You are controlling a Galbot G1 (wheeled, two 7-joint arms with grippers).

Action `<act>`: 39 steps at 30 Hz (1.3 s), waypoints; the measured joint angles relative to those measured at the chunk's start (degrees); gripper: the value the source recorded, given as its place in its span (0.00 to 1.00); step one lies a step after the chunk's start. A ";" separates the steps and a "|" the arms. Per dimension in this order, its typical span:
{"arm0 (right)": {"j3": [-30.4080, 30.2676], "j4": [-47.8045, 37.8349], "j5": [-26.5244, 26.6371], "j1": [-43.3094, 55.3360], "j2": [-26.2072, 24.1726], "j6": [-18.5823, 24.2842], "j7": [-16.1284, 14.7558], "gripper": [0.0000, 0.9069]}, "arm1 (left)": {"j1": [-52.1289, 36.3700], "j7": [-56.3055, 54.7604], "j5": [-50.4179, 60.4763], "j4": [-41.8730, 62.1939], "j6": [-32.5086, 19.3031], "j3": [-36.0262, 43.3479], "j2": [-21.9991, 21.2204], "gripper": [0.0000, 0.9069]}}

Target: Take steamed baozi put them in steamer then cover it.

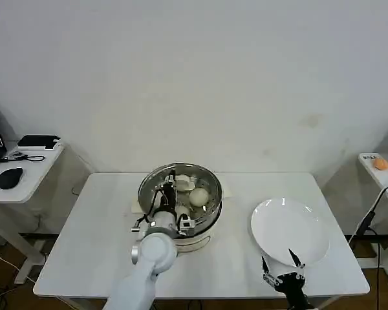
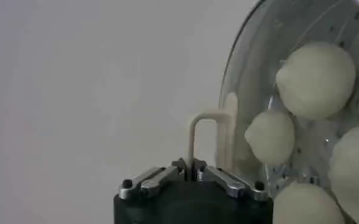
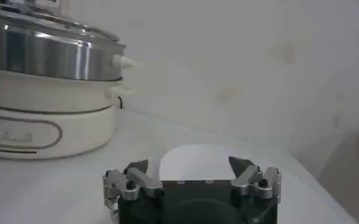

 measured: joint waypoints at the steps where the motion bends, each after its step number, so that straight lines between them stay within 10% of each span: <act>1: -0.05 -0.01 0.04 0.00 0.00 -0.02 -0.01 1.00 | 0.07 0.05 0.08 0.06 -0.07 0.15 -0.08 0.00; 33: -1.18 -0.12 -0.08 -0.36 0.05 -0.01 -0.12 1.00 | 0.17 0.36 2.80 0.69 -1.45 -0.94 -1.11 0.02; 34: -1.20 -0.12 -0.11 -0.37 0.05 -0.01 -0.12 1.00 | 0.16 0.36 2.80 0.65 -1.46 -0.96 -1.10 0.17; 35: -1.22 -0.11 -0.12 -0.38 0.05 0.00 -0.13 1.00 | 0.16 0.36 2.78 0.62 -1.49 -1.02 -1.10 1.00; 39: -1.27 -0.11 -0.14 -0.40 0.04 0.03 -0.15 1.00 | 0.16 0.24 2.74 0.48 -1.58 -1.13 -1.19 1.00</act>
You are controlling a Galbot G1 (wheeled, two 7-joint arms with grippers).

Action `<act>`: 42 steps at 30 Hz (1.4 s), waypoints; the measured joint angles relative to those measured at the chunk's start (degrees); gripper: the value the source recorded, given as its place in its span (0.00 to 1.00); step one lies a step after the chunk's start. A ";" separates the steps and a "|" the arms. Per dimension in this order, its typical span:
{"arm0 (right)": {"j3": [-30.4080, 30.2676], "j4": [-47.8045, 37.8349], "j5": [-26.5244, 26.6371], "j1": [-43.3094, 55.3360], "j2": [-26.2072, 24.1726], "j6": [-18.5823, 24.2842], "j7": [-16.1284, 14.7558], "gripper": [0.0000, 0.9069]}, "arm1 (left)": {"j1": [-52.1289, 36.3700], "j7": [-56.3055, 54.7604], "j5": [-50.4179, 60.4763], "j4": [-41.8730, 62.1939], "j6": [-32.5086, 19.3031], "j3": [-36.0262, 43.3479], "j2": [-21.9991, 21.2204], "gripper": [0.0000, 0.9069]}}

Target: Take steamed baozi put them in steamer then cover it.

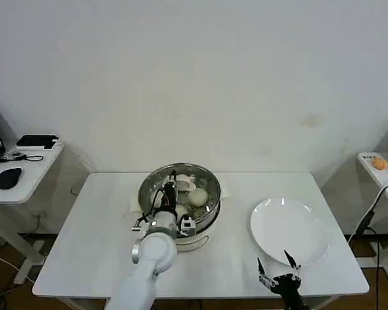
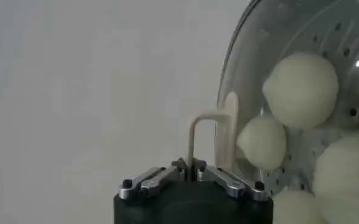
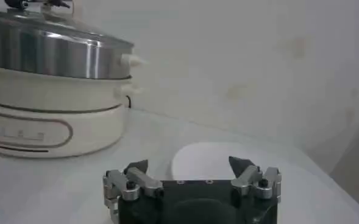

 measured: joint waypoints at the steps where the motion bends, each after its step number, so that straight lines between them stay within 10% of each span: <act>1: -0.06 0.00 -0.01 0.00 0.00 0.00 -0.02 1.00 | 0.00 -0.03 0.04 -0.04 -0.03 -0.01 -0.09 1.00; 31: -1.07 -0.53 -0.02 -0.14 -0.49 0.13 -0.01 1.00 | 7.06 -1.83 -5.17 -10.86 -1.73 -0.66 5.34 1.00; 42: -2.58 0.20 2.06 -0.49 -1.33 -1.25 0.51 1.00 | 16.07 -13.98 -29.28 -15.79 -9.10 -10.12 11.01 1.00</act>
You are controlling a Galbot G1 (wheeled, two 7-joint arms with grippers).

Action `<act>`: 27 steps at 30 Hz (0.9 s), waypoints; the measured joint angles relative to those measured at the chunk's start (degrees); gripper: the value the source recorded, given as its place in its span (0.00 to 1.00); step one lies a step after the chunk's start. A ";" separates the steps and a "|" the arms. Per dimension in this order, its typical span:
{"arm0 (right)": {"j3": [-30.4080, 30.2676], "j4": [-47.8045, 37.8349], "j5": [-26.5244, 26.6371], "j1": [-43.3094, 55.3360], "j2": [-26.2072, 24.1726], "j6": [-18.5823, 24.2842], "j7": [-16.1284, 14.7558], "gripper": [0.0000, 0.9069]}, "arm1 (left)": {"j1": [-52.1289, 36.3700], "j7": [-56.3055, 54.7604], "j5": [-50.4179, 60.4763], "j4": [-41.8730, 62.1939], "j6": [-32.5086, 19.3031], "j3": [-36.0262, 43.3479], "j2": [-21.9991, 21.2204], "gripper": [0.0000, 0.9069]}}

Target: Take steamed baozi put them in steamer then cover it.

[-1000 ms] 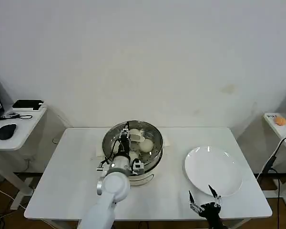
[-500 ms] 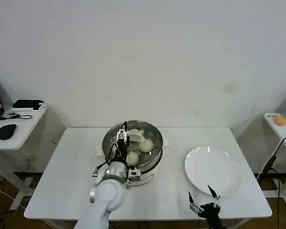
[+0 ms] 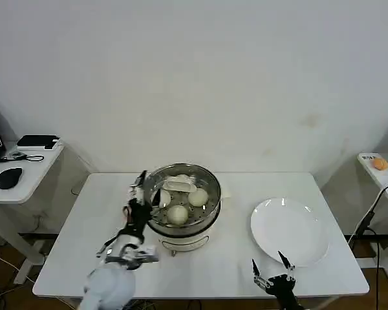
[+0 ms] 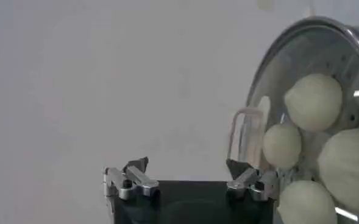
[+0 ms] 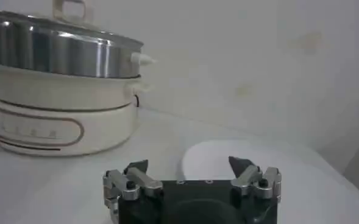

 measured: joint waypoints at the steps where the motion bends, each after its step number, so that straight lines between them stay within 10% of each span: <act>1: -0.17 0.26 0.29 -0.15 -0.12 -0.19 0.00 1.00 | 0.85 -1.42 -3.69 0.30 -1.17 -1.38 0.41 1.00; 13: -1.71 4.48 4.18 -2.63 -2.42 -2.26 0.05 1.00 | 14.93 -11.00 -46.27 2.74 -13.13 -14.01 1.09 1.00; 27: -3.07 7.07 5.78 -3.28 -3.03 -3.74 0.78 1.00 | 21.77 -11.88 -61.52 4.74 -19.41 -17.90 -1.43 1.00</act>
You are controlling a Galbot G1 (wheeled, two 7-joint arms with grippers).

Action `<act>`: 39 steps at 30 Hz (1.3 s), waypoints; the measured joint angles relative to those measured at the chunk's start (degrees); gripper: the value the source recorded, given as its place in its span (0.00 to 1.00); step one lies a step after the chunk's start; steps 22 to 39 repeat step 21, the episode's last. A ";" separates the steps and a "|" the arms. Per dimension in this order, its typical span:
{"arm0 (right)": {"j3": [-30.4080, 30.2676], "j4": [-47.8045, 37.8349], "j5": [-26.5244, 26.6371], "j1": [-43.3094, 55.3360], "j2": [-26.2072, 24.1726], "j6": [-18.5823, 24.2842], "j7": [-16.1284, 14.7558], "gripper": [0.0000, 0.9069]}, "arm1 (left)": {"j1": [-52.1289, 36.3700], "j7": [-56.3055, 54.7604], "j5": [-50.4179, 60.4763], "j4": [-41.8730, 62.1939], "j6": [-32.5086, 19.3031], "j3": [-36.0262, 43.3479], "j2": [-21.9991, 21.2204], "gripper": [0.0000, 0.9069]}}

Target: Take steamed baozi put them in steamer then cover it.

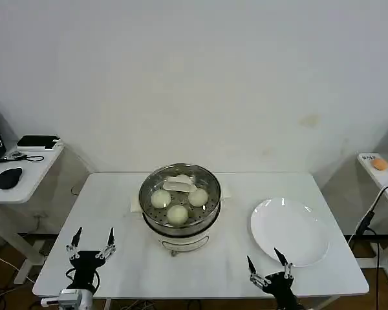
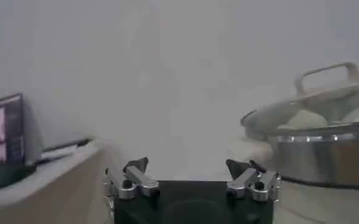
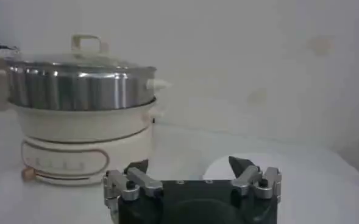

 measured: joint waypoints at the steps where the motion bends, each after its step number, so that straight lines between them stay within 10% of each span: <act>1: -0.07 0.16 0.07 0.01 0.07 -0.08 0.06 1.00 | 0.30 0.09 -0.45 0.01 -0.27 -0.13 -0.05 1.00; 39: -1.55 2.66 1.05 -0.68 0.80 -3.14 1.92 1.00 | 3.02 1.32 -3.06 1.28 -2.05 -1.20 -0.04 1.00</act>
